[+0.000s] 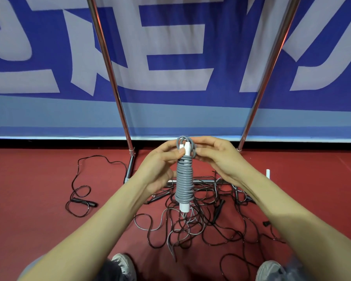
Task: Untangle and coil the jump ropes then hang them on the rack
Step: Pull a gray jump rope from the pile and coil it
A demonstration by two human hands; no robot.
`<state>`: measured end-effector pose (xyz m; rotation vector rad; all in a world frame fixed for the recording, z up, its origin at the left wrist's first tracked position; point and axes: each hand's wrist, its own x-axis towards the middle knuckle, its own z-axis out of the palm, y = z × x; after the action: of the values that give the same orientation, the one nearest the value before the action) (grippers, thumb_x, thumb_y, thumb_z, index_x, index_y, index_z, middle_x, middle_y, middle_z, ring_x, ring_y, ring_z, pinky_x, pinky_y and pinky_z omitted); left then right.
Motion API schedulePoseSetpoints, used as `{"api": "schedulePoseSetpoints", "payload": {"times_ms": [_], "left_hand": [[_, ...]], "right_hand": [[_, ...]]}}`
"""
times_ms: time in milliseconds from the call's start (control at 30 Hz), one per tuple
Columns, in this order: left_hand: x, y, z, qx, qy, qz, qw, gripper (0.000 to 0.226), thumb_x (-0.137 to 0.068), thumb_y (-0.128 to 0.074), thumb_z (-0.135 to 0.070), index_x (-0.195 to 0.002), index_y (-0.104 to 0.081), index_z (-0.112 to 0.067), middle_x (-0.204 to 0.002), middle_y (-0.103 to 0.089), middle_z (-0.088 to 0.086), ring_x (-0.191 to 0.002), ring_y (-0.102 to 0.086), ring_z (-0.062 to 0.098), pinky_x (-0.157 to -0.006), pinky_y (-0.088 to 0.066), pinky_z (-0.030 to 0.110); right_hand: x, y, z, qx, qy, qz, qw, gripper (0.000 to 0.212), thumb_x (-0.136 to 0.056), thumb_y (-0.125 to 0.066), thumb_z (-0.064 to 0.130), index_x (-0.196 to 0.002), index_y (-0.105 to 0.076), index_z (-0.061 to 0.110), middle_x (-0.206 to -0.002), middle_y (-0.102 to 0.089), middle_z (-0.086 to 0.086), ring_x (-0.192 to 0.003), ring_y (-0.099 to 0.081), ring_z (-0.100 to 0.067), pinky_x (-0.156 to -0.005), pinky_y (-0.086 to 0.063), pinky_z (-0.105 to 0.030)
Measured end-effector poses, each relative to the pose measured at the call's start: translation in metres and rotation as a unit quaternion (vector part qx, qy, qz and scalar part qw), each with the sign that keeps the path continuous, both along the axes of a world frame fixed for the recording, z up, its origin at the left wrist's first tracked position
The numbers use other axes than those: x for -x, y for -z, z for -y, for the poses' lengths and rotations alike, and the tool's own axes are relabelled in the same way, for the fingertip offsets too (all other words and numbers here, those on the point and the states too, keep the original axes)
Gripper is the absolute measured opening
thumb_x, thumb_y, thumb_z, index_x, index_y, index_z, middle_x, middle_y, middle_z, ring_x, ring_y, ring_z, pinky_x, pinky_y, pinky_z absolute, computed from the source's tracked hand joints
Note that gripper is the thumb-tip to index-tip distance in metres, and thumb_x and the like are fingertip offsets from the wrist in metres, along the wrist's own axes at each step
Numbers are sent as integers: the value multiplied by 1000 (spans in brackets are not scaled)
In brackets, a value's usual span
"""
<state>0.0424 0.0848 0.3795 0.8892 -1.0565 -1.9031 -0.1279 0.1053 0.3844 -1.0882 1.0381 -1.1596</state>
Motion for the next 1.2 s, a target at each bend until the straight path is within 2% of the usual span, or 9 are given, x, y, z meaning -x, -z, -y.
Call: {"api": "schedulePoseSetpoints", "payload": {"times_ms": [100, 233, 300, 500, 633, 733, 867, 1067, 1200], "left_hand": [[-4, -2, 3, -11, 19, -4, 1000, 33, -75, -62, -8, -108, -63, -11, -101, -67, 9, -95, -57, 24, -78, -50, 41], [-5, -1, 6, -12, 20, -47, 999, 34, -76, -63, -4, -109, -58, -14, -94, -69, 8, -78, -65, 18, -88, -45, 50], [-7, -1, 8, -14, 27, -62, 998, 36, -74, -69, -3, -107, -56, -14, -96, -70, 10, -81, -65, 21, -93, -42, 55], [-10, -5, 8, -29, 45, 11, 999, 24, -73, -66, -3, -92, -55, -13, -92, -69, 16, -86, -63, 26, -94, -44, 56], [-10, -5, 5, -35, 53, 6, 998, 19, -74, -64, -4, -88, -55, -14, -89, -70, 15, -78, -67, 22, -74, -51, 40], [-11, -8, 5, -46, 77, 20, 996, 17, -76, -62, -5, -87, -54, -14, -83, -70, 11, -68, -68, 18, -63, -53, 33], [-16, -10, 7, -62, 114, 61, 990, 18, -76, -64, -6, -90, -57, -15, -85, -68, 10, -64, -65, 17, -68, -51, 35], [-6, -1, -1, 65, 3, 52, 997, 20, -75, -70, -5, -88, -57, -13, -83, -64, 5, -80, -62, 26, -75, -48, 42], [-2, 0, -6, 171, -51, 132, 975, 12, -83, -69, -5, -93, -62, -7, -94, -67, 5, -83, -65, 21, -67, -55, 31]], "right_hand": [[0, -1, -2, 18, -6, -38, 999, 39, -80, -63, -14, -108, -65, 13, -99, -71, -11, -92, -68, -15, -95, -50, -25], [-1, 0, 0, 39, 22, -23, 999, 37, -82, -61, -12, -102, -69, 17, -96, -75, -1, -90, -70, -14, -93, -52, -26], [1, -1, 0, 41, 15, -24, 999, 37, -84, -59, -12, -104, -69, 17, -97, -74, -1, -90, -69, -13, -90, -53, -23], [4, -1, -5, 114, 24, -122, 986, 33, -85, -62, -9, -103, -69, 18, -97, -72, 0, -87, -69, -7, -81, -54, -21], [1, 0, -7, 141, 36, -129, 981, 32, -86, -63, -6, -96, -71, 23, -92, -74, 8, -91, -69, -9, -87, -54, -24], [2, -2, -8, 119, 21, -101, 988, 35, -85, -64, -6, -105, -66, 23, -89, -72, 2, -83, -69, -11, -80, -53, -20], [4, -5, -8, 120, -37, -150, 981, 37, -84, -63, -8, -111, -64, 17, -97, -71, -1, -88, -68, -6, -83, -51, -17], [9, -8, -4, 96, -32, -137, 985, 36, -85, -60, -13, -114, -63, 8, -105, -69, -8, -88, -68, -3, -79, -50, -14], [8, -6, -3, 96, -21, -157, 983, 35, -86, -59, -12, -113, -63, 10, -106, -68, -7, -87, -68, 0, -79, -50, -13]]}}
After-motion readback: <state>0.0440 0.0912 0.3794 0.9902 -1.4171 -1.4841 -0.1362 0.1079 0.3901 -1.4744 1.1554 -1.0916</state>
